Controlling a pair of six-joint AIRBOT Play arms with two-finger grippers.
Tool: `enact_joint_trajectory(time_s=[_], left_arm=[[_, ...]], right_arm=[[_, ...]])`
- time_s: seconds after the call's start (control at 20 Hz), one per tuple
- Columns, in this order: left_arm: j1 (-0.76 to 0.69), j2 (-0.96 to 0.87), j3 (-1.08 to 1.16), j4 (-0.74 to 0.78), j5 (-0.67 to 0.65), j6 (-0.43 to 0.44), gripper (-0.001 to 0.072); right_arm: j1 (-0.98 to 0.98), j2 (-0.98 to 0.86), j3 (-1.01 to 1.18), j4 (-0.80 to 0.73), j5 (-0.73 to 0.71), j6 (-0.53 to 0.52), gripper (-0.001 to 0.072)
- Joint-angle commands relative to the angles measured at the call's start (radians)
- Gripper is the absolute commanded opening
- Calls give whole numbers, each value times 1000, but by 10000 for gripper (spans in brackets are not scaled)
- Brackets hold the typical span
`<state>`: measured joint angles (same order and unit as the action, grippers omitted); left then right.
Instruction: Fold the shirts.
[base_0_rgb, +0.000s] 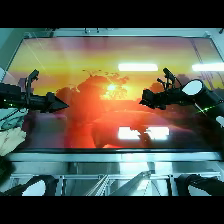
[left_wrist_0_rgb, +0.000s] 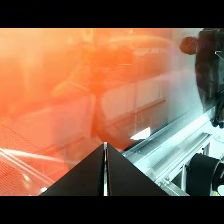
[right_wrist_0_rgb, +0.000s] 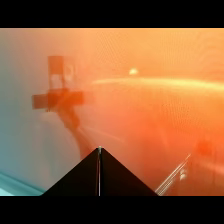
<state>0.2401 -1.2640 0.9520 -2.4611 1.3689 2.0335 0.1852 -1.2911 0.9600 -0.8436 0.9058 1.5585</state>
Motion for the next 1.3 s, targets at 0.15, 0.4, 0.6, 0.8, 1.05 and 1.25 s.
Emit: enact_joint_trajectory(time_s=[0.15, 0.4, 0.6, 0.8, 1.05, 1.25], left_arm=[[1, -1, 0, 0, 0, 0, 17], [1, 0, 0, 0, 0, 0, 16], [1, 0, 0, 0, 0, 0, 16], [1, -1, 0, 0, -22, 0, 16], [-1, -1, 0, 1, -109, 0, 16], [-9, -1, 0, -2, -154, 0, 17]], right_arm=[[1, 0, 1, 0, 0, 0, 24], [1, 0, 1, 0, 0, 0, 24], [1, 0, 1, 0, 0, 0, 24], [1, 0, 1, 0, -3, 0, 24], [1, 0, 1, 0, -30, 0, 24], [1, -1, 1, 26, -50, 0, 24]])
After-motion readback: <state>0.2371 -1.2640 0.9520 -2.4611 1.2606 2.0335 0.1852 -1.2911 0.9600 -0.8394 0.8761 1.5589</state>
